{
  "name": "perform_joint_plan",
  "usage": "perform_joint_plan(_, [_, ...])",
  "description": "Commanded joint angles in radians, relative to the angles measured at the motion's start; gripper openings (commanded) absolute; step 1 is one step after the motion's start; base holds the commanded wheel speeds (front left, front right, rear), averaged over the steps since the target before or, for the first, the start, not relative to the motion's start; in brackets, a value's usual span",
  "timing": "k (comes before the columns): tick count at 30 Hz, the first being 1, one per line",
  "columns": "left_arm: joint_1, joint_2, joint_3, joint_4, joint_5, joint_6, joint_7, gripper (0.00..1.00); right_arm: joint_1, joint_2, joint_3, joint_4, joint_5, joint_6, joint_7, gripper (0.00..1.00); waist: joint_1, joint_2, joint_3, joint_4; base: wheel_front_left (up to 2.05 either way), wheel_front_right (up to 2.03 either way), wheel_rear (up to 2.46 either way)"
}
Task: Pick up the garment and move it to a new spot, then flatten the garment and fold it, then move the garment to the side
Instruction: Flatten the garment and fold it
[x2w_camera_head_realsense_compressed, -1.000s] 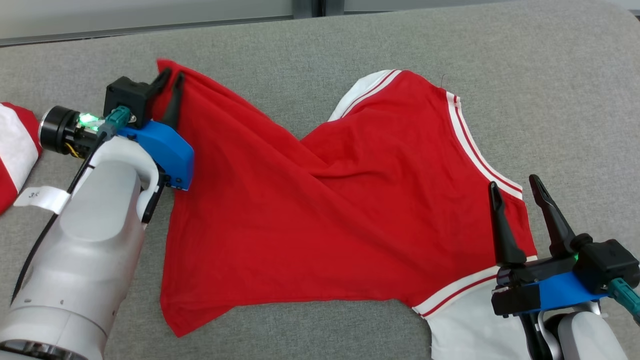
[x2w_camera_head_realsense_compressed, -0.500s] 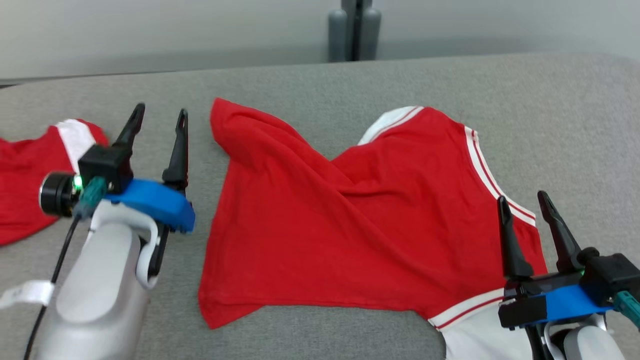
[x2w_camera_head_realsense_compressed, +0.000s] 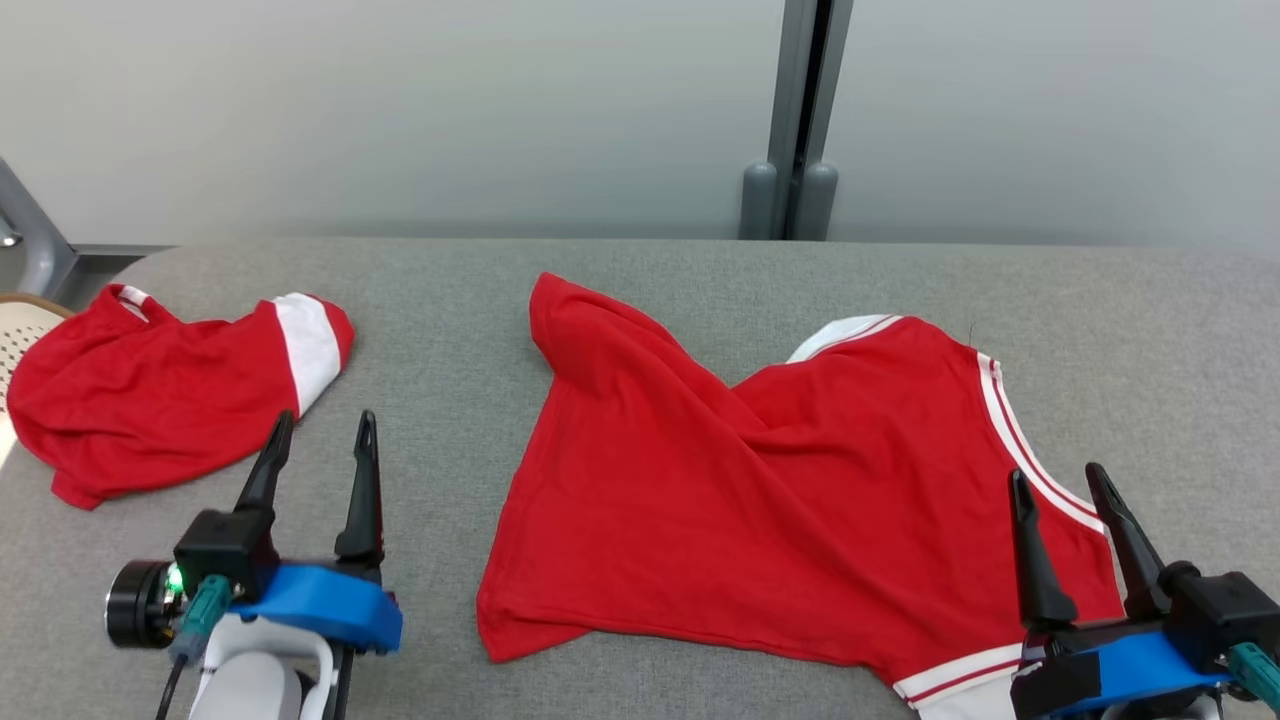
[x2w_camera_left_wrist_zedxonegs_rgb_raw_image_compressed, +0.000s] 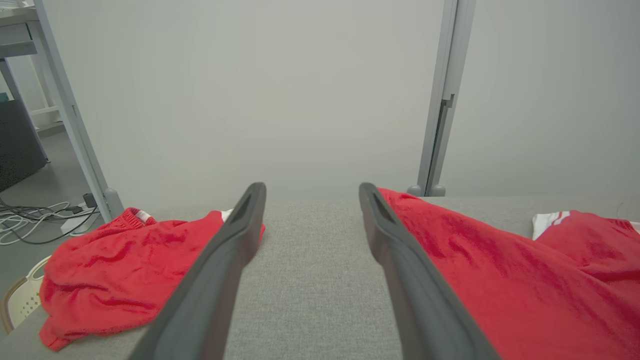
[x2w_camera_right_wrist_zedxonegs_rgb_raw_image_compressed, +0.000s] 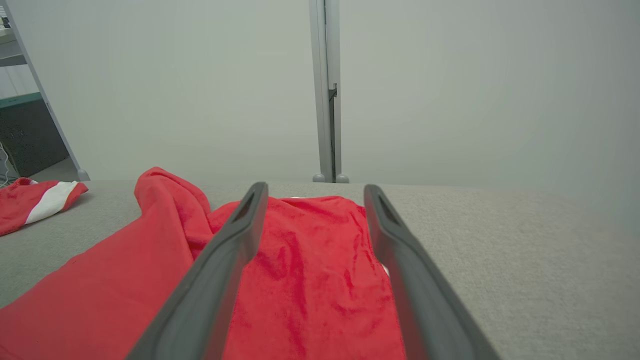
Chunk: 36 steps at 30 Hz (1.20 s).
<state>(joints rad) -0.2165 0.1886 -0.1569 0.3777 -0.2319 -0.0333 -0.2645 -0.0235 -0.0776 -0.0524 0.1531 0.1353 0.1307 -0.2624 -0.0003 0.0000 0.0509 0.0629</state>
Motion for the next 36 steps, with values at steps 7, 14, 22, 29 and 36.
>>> perform_joint_plan(7, [0.105, -0.015, 0.036, -0.037, 0.052, -0.011, 0.0, 1.0, 0.051, 0.001, -0.01, 0.016, -0.009, 0.0, -0.003, 1.0, 0.0003, 0.0, -0.054, 0.011, 0.0, 0.0, 0.0])
perform_joint_plan(14, [0.159, -0.033, 0.048, -0.041, 0.081, -0.021, 0.0, 1.0, 0.095, 0.009, -0.025, 0.013, -0.013, 0.0, -0.003, 1.0, 0.0003, 0.0, -0.073, 0.01, 0.0, 0.0, 0.0])
perform_joint_plan(22, [0.191, -0.047, 0.054, -0.041, 0.11, -0.027, 0.0, 1.0, 0.123, 0.014, -0.029, 0.017, -0.025, 0.0, -0.003, 1.0, 0.0003, 0.0, -0.078, 0.005, 0.0, 0.0, 0.0])
perform_joint_plan(29, [0.187, -0.054, 0.065, -0.036, 0.118, -0.033, 0.0, 1.0, 0.122, 0.017, -0.027, 0.016, -0.027, 0.0, 0.003, 1.0, 0.0003, 0.0, -0.074, 0.006, 0.0, 0.0, 0.0])
perform_joint_plan(36, [0.187, -0.066, 0.066, -0.015, 0.116, -0.046, 0.0, 1.0, 0.123, 0.018, -0.036, 0.042, -0.019, 0.0, 0.014, 1.0, 0.0003, 0.0, -0.068, -0.004, 0.0, 0.0, 0.0])
